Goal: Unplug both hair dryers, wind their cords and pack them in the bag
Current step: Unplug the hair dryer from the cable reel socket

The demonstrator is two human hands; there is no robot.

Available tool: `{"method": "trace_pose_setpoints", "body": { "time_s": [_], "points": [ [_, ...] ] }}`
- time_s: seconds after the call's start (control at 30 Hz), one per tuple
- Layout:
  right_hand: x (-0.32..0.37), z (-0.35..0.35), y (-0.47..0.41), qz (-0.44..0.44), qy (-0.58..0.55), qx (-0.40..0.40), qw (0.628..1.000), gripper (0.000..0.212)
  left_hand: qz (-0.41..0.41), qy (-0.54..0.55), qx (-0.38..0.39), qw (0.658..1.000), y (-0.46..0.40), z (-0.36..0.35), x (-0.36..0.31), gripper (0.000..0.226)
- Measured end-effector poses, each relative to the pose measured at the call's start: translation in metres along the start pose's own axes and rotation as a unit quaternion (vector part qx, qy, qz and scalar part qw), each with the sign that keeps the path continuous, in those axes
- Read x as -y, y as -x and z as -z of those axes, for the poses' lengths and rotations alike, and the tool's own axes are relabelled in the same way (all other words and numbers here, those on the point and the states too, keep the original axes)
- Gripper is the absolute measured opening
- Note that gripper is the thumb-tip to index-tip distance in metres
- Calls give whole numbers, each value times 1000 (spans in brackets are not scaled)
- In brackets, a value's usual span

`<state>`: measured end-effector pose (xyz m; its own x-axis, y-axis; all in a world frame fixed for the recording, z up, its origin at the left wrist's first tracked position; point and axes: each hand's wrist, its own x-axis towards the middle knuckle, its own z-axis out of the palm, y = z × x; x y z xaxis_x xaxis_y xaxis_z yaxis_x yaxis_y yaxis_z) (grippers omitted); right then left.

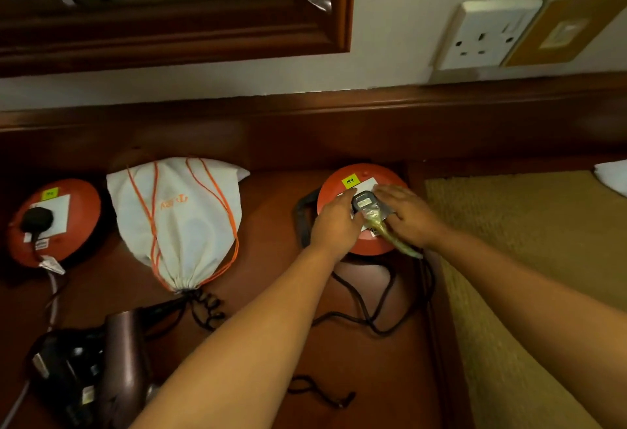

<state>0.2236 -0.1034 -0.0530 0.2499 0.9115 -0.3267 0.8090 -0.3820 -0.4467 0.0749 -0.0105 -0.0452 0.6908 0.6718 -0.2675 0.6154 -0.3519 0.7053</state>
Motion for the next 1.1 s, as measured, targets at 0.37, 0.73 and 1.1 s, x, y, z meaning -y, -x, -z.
{"method": "trace_pose_setpoints", "body": {
  "time_s": [0.37,0.73,1.1],
  "points": [
    [-14,-9,-7,26,55,-26,998,67,-6,11,-102,995,0,-21,10,43],
    [-16,-12,-8,42,77,-41,995,59,-15,3,-101,995,2,-21,11,44],
    [-6,-6,-5,32,66,-44,996,65,-11,-9,-89,996,0,-20,11,45]
  ]
}}
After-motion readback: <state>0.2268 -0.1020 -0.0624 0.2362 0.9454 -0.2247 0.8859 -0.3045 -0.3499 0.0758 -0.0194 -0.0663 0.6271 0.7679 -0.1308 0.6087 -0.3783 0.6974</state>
